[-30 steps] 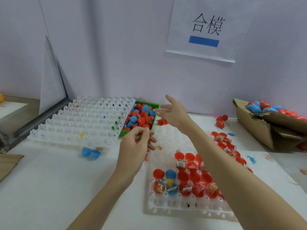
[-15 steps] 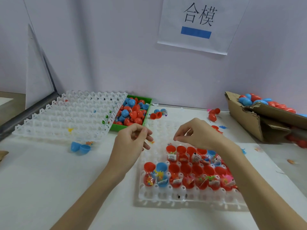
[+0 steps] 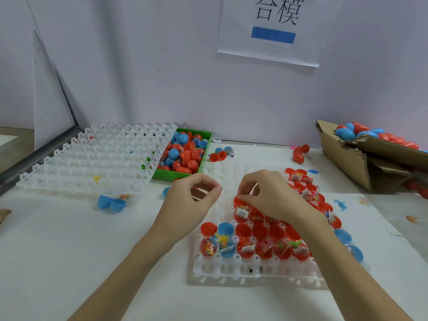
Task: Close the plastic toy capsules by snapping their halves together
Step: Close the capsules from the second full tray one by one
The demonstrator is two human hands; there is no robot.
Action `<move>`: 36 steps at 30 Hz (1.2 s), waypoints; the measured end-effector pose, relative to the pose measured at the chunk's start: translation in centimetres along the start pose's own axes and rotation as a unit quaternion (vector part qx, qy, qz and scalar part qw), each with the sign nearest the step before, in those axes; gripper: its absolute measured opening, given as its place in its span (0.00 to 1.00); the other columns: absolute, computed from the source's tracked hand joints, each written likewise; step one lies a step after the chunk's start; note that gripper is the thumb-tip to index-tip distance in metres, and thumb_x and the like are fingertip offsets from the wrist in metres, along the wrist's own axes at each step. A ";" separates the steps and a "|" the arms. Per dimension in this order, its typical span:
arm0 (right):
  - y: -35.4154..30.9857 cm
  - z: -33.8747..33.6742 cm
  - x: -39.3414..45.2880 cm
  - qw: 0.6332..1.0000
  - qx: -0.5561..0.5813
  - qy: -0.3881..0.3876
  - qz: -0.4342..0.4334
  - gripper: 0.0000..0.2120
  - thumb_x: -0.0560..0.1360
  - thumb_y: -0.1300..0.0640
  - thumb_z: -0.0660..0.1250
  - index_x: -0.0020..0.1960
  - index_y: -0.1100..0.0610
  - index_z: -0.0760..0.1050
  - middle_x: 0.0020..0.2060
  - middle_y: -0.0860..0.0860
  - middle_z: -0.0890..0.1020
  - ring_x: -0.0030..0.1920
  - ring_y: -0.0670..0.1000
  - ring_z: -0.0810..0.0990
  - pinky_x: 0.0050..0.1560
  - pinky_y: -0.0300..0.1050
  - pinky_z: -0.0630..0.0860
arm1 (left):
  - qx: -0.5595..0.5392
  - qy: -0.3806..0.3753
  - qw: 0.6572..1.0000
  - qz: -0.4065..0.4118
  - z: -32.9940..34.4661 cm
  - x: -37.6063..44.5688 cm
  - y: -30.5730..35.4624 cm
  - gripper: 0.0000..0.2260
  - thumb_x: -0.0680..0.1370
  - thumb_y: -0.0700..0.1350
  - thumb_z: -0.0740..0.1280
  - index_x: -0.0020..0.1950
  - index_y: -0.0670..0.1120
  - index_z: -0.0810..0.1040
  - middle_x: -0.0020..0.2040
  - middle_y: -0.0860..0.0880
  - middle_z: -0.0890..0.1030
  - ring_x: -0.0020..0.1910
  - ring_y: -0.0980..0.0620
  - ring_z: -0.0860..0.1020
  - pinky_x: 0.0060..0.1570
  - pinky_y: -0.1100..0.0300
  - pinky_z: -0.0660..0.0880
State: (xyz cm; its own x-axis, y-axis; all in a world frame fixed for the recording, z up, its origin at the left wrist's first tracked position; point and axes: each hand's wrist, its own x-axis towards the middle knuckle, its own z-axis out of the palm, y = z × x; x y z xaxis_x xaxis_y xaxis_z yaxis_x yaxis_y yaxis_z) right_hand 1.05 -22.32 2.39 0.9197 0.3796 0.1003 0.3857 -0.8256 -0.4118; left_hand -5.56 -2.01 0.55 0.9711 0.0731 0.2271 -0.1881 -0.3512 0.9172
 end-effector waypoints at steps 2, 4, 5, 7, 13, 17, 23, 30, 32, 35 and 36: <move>0.1 0.1 0.0 1.000 -0.009 0.008 -0.003 0.03 0.79 0.57 0.72 0.52 0.50 0.83 0.44 0.44 0.82 0.40 0.41 0.79 0.37 0.28 0.71 | 0.006 -0.003 1.000 0.001 0.1 -0.1 0.1 0.01 0.80 0.47 0.73 0.48 0.52 0.84 0.44 0.59 0.85 0.45 0.56 0.83 0.49 0.57 0.83; 0.1 0.3 -0.1 1.000 -0.014 0.018 -0.006 0.05 0.80 0.58 0.70 0.54 0.51 0.82 0.45 0.44 0.82 0.41 0.41 0.78 0.38 0.27 0.71 | 0.008 -0.013 1.000 0.005 0.1 -0.2 0.2 0.02 0.78 0.47 0.75 0.49 0.53 0.84 0.45 0.59 0.85 0.46 0.57 0.82 0.49 0.59 0.83; 0.1 0.3 -0.2 1.000 -0.013 0.024 -0.005 0.06 0.80 0.59 0.69 0.55 0.51 0.82 0.45 0.44 0.82 0.41 0.41 0.78 0.38 0.27 0.72 | 0.007 -0.025 1.000 0.009 0.1 -0.2 0.2 0.04 0.77 0.48 0.76 0.50 0.54 0.84 0.46 0.59 0.85 0.47 0.58 0.82 0.48 0.60 0.82; 0.0 0.3 -0.5 0.999 -0.004 0.042 -0.001 0.08 0.81 0.60 0.68 0.55 0.50 0.82 0.45 0.44 0.82 0.42 0.41 0.78 0.40 0.28 0.73 | -0.001 -0.067 0.997 0.021 0.1 -0.3 0.2 0.11 0.74 0.48 0.79 0.54 0.56 0.83 0.49 0.58 0.85 0.49 0.58 0.83 0.48 0.63 0.81; -0.7 0.0 -1.6 0.996 0.049 0.072 -0.008 0.11 0.80 0.60 0.67 0.55 0.48 0.85 0.42 0.45 0.85 0.42 0.45 0.82 0.42 0.35 0.81 | 0.046 -0.089 0.991 0.094 0.9 -0.8 0.0 0.17 0.72 0.48 0.81 0.57 0.59 0.81 0.57 0.60 0.81 0.57 0.59 0.80 0.53 0.66 0.79; -1.5 -0.1 -2.4 0.993 0.091 0.080 -0.011 0.11 0.80 0.59 0.66 0.55 0.49 0.86 0.41 0.44 0.86 0.41 0.46 0.83 0.44 0.40 0.81 | 0.021 -0.065 0.991 0.111 1.0 -0.8 0.2 0.12 0.75 0.44 0.79 0.55 0.54 0.82 0.52 0.59 0.83 0.53 0.58 0.83 0.53 0.65 0.80; -1.9 -0.7 -3.3 0.948 0.303 0.094 0.035 0.11 0.84 0.56 0.64 0.54 0.46 0.84 0.44 0.36 0.86 0.46 0.38 0.85 0.43 0.31 0.80 | -0.061 -0.029 0.995 0.069 0.4 -0.4 0.5 0.13 0.76 0.43 0.78 0.59 0.52 0.85 0.51 0.58 0.86 0.51 0.58 0.85 0.54 0.65 0.81; -2.9 -1.1 -3.8 0.893 0.442 0.075 0.036 0.10 0.78 0.53 0.71 0.59 0.50 0.83 0.49 0.46 0.88 0.48 0.48 0.88 0.48 0.40 0.84 | -0.045 -0.002 0.996 0.079 0.0 -0.2 0.7 0.15 0.76 0.42 0.77 0.62 0.53 0.85 0.52 0.59 0.87 0.52 0.61 0.84 0.52 0.70 0.79; -3.1 -1.0 -3.9 0.894 0.440 0.081 0.029 0.11 0.77 0.52 0.73 0.58 0.51 0.83 0.49 0.46 0.88 0.47 0.49 0.88 0.48 0.41 0.84 | -0.050 -0.008 0.995 0.085 0.0 -0.2 0.7 0.16 0.77 0.41 0.77 0.63 0.53 0.84 0.53 0.59 0.87 0.54 0.60 0.84 0.53 0.69 0.79; -3.6 -0.7 -3.9 0.896 0.436 0.083 0.025 0.12 0.75 0.53 0.74 0.58 0.51 0.82 0.48 0.46 0.87 0.46 0.49 0.88 0.47 0.41 0.84 | -0.078 -0.013 0.993 0.086 0.1 -0.3 0.9 0.12 0.76 0.41 0.77 0.57 0.49 0.81 0.50 0.56 0.86 0.52 0.56 0.85 0.53 0.65 0.81; -3.7 -0.6 -3.9 0.896 0.436 0.084 0.025 0.12 0.75 0.53 0.74 0.58 0.51 0.82 0.48 0.46 0.87 0.46 0.48 0.88 0.47 0.41 0.84 | -0.078 -0.012 0.993 0.092 0.1 -0.3 0.9 0.10 0.76 0.41 0.77 0.55 0.47 0.81 0.49 0.55 0.86 0.51 0.55 0.85 0.53 0.64 0.81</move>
State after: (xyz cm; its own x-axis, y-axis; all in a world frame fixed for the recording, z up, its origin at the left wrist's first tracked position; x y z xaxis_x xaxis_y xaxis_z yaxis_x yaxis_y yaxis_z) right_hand -3.94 -21.00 4.04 0.9604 0.2231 0.1671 0.2073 -0.1714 -0.9631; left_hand -6.01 -2.45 1.28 0.9213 -0.0022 0.3888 -0.3808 -0.2074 0.9011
